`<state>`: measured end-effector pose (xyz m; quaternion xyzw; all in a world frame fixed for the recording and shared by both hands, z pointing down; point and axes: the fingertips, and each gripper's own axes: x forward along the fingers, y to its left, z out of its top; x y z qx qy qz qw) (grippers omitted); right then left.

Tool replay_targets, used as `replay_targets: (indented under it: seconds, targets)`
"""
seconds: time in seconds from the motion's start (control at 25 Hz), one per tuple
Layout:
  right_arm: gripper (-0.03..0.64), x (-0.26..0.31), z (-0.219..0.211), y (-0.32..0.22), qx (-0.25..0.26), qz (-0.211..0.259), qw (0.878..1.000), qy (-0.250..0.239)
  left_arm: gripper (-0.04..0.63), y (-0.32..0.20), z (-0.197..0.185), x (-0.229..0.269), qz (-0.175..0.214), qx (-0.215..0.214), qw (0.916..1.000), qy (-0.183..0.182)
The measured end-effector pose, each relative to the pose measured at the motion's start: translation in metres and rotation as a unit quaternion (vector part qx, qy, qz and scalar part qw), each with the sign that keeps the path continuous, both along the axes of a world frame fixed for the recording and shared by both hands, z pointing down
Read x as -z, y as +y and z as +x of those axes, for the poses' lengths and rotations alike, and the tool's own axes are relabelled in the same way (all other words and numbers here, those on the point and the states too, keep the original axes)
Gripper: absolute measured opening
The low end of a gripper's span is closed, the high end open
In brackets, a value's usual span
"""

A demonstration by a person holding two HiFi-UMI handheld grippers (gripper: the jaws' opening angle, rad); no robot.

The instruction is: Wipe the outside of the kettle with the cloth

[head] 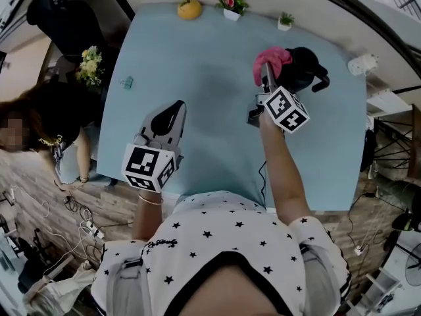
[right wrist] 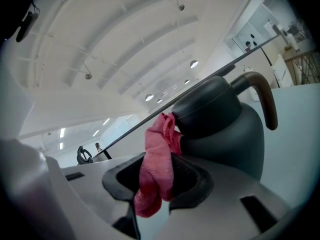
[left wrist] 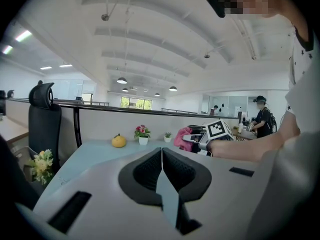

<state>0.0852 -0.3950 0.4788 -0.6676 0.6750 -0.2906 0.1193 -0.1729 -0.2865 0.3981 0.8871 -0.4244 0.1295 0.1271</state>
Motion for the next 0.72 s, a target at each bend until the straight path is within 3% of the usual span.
replay_targets:
  seconds: [0.28,0.72]
  targets:
    - [0.13,-0.02,-0.001,0.005,-0.017,-0.02,0.999,-0.029,0.029,0.0,0.002,-0.003,-0.004,0.0,1.0,-0.006]
    - [0.132,-0.06,0.003,0.011,-0.023,-0.067,0.997,-0.028,0.029,-0.006,-0.002,-0.01,-0.014,0.008,0.9998,-0.01]
